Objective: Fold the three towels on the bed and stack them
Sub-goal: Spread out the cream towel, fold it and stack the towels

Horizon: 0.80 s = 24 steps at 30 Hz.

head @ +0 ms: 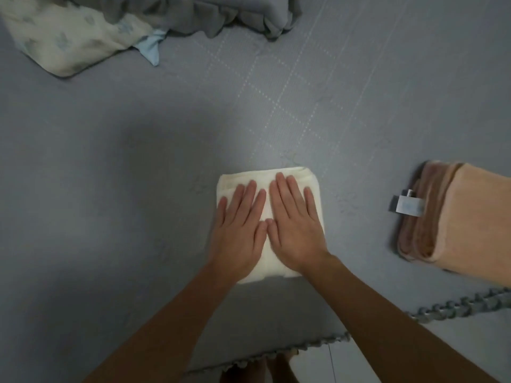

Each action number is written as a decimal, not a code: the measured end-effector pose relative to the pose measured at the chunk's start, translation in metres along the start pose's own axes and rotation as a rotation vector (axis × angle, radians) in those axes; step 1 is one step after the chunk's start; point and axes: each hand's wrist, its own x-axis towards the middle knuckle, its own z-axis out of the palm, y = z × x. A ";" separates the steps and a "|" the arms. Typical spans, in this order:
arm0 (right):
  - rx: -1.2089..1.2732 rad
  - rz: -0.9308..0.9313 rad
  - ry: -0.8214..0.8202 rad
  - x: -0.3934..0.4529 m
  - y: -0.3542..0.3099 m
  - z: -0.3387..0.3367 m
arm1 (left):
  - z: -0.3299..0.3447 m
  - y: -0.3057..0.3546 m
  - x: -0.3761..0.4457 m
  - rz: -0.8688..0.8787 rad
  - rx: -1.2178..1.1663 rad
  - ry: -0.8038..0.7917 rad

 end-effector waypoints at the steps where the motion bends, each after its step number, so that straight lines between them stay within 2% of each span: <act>1: -0.018 0.001 -0.018 0.000 0.006 0.007 | 0.008 -0.008 0.000 0.024 0.037 -0.011; 3: -0.026 0.035 0.007 0.007 0.019 0.015 | 0.017 -0.024 0.008 -0.021 0.052 0.011; 7: 0.077 0.230 0.061 0.013 0.044 0.016 | 0.013 -0.046 0.021 -0.288 0.006 0.006; 10: 0.217 0.414 0.037 0.003 0.056 0.009 | 0.002 -0.037 0.022 -0.320 -0.051 -0.035; 12: 0.344 0.467 0.054 -0.003 0.049 0.000 | -0.007 -0.025 0.015 -0.435 -0.239 0.039; 16: 0.791 0.681 0.138 -0.029 0.028 -0.015 | -0.017 -0.001 -0.017 -0.868 -0.820 0.173; 19: 0.975 0.885 -0.092 -0.047 0.030 -0.021 | -0.013 0.014 -0.038 -1.078 -1.026 0.043; 21: 1.039 0.922 -0.214 -0.056 0.044 -0.030 | -0.016 0.023 -0.044 -1.140 -1.165 -0.055; 24: 1.169 0.881 -0.272 -0.066 0.061 -0.060 | -0.022 0.038 -0.037 -1.137 -1.176 -0.097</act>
